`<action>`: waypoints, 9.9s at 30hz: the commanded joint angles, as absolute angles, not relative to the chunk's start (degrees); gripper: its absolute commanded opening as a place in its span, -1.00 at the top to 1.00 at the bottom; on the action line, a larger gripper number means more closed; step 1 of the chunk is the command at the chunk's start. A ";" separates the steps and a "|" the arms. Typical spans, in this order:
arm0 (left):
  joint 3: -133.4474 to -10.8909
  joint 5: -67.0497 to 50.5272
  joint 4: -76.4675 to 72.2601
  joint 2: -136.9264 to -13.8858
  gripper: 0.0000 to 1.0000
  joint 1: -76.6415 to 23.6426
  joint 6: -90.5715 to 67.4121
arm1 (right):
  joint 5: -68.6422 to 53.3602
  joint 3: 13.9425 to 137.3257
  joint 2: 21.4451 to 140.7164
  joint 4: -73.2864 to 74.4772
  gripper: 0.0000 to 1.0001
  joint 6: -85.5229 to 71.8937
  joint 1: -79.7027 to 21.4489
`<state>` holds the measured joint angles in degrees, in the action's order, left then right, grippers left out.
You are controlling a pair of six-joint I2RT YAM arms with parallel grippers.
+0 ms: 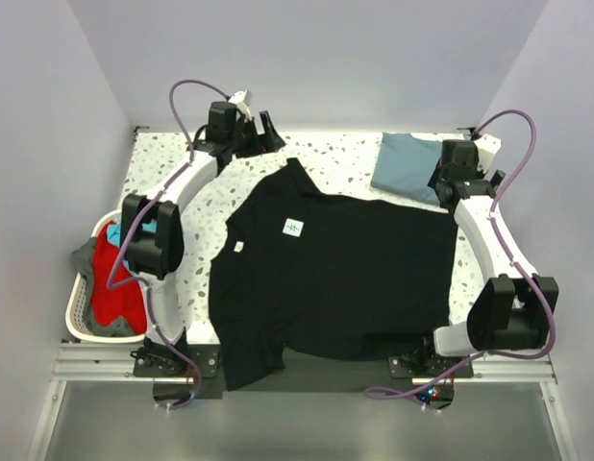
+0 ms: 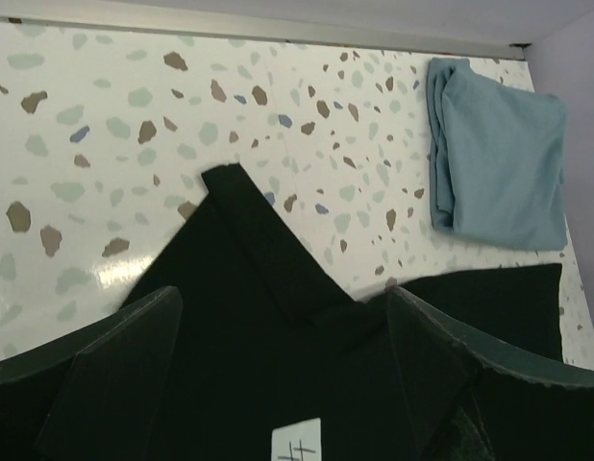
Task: Fold and stack the t-shirts
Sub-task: Flatten the tshirt out, then fold the tshirt
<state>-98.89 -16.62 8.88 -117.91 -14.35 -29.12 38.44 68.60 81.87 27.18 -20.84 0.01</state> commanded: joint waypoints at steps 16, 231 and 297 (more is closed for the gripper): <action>-71.64 -19.07 13.10 -101.95 -0.87 -16.79 -30.49 | 6.60 52.65 79.09 26.99 -0.97 -34.10 -3.69; -53.35 -11.77 21.18 -83.67 1.00 0.00 -23.21 | 10.28 32.26 64.86 49.04 -0.79 -49.65 -12.83; -55.46 -14.50 43.33 -60.91 1.00 3.08 -22.68 | -5.19 42.45 59.77 70.75 1.00 -37.36 -13.71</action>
<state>-52.93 -15.44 40.21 -63.07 2.98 -23.00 -3.62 40.66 61.25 66.46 -39.46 -13.45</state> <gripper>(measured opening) 0.020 0.041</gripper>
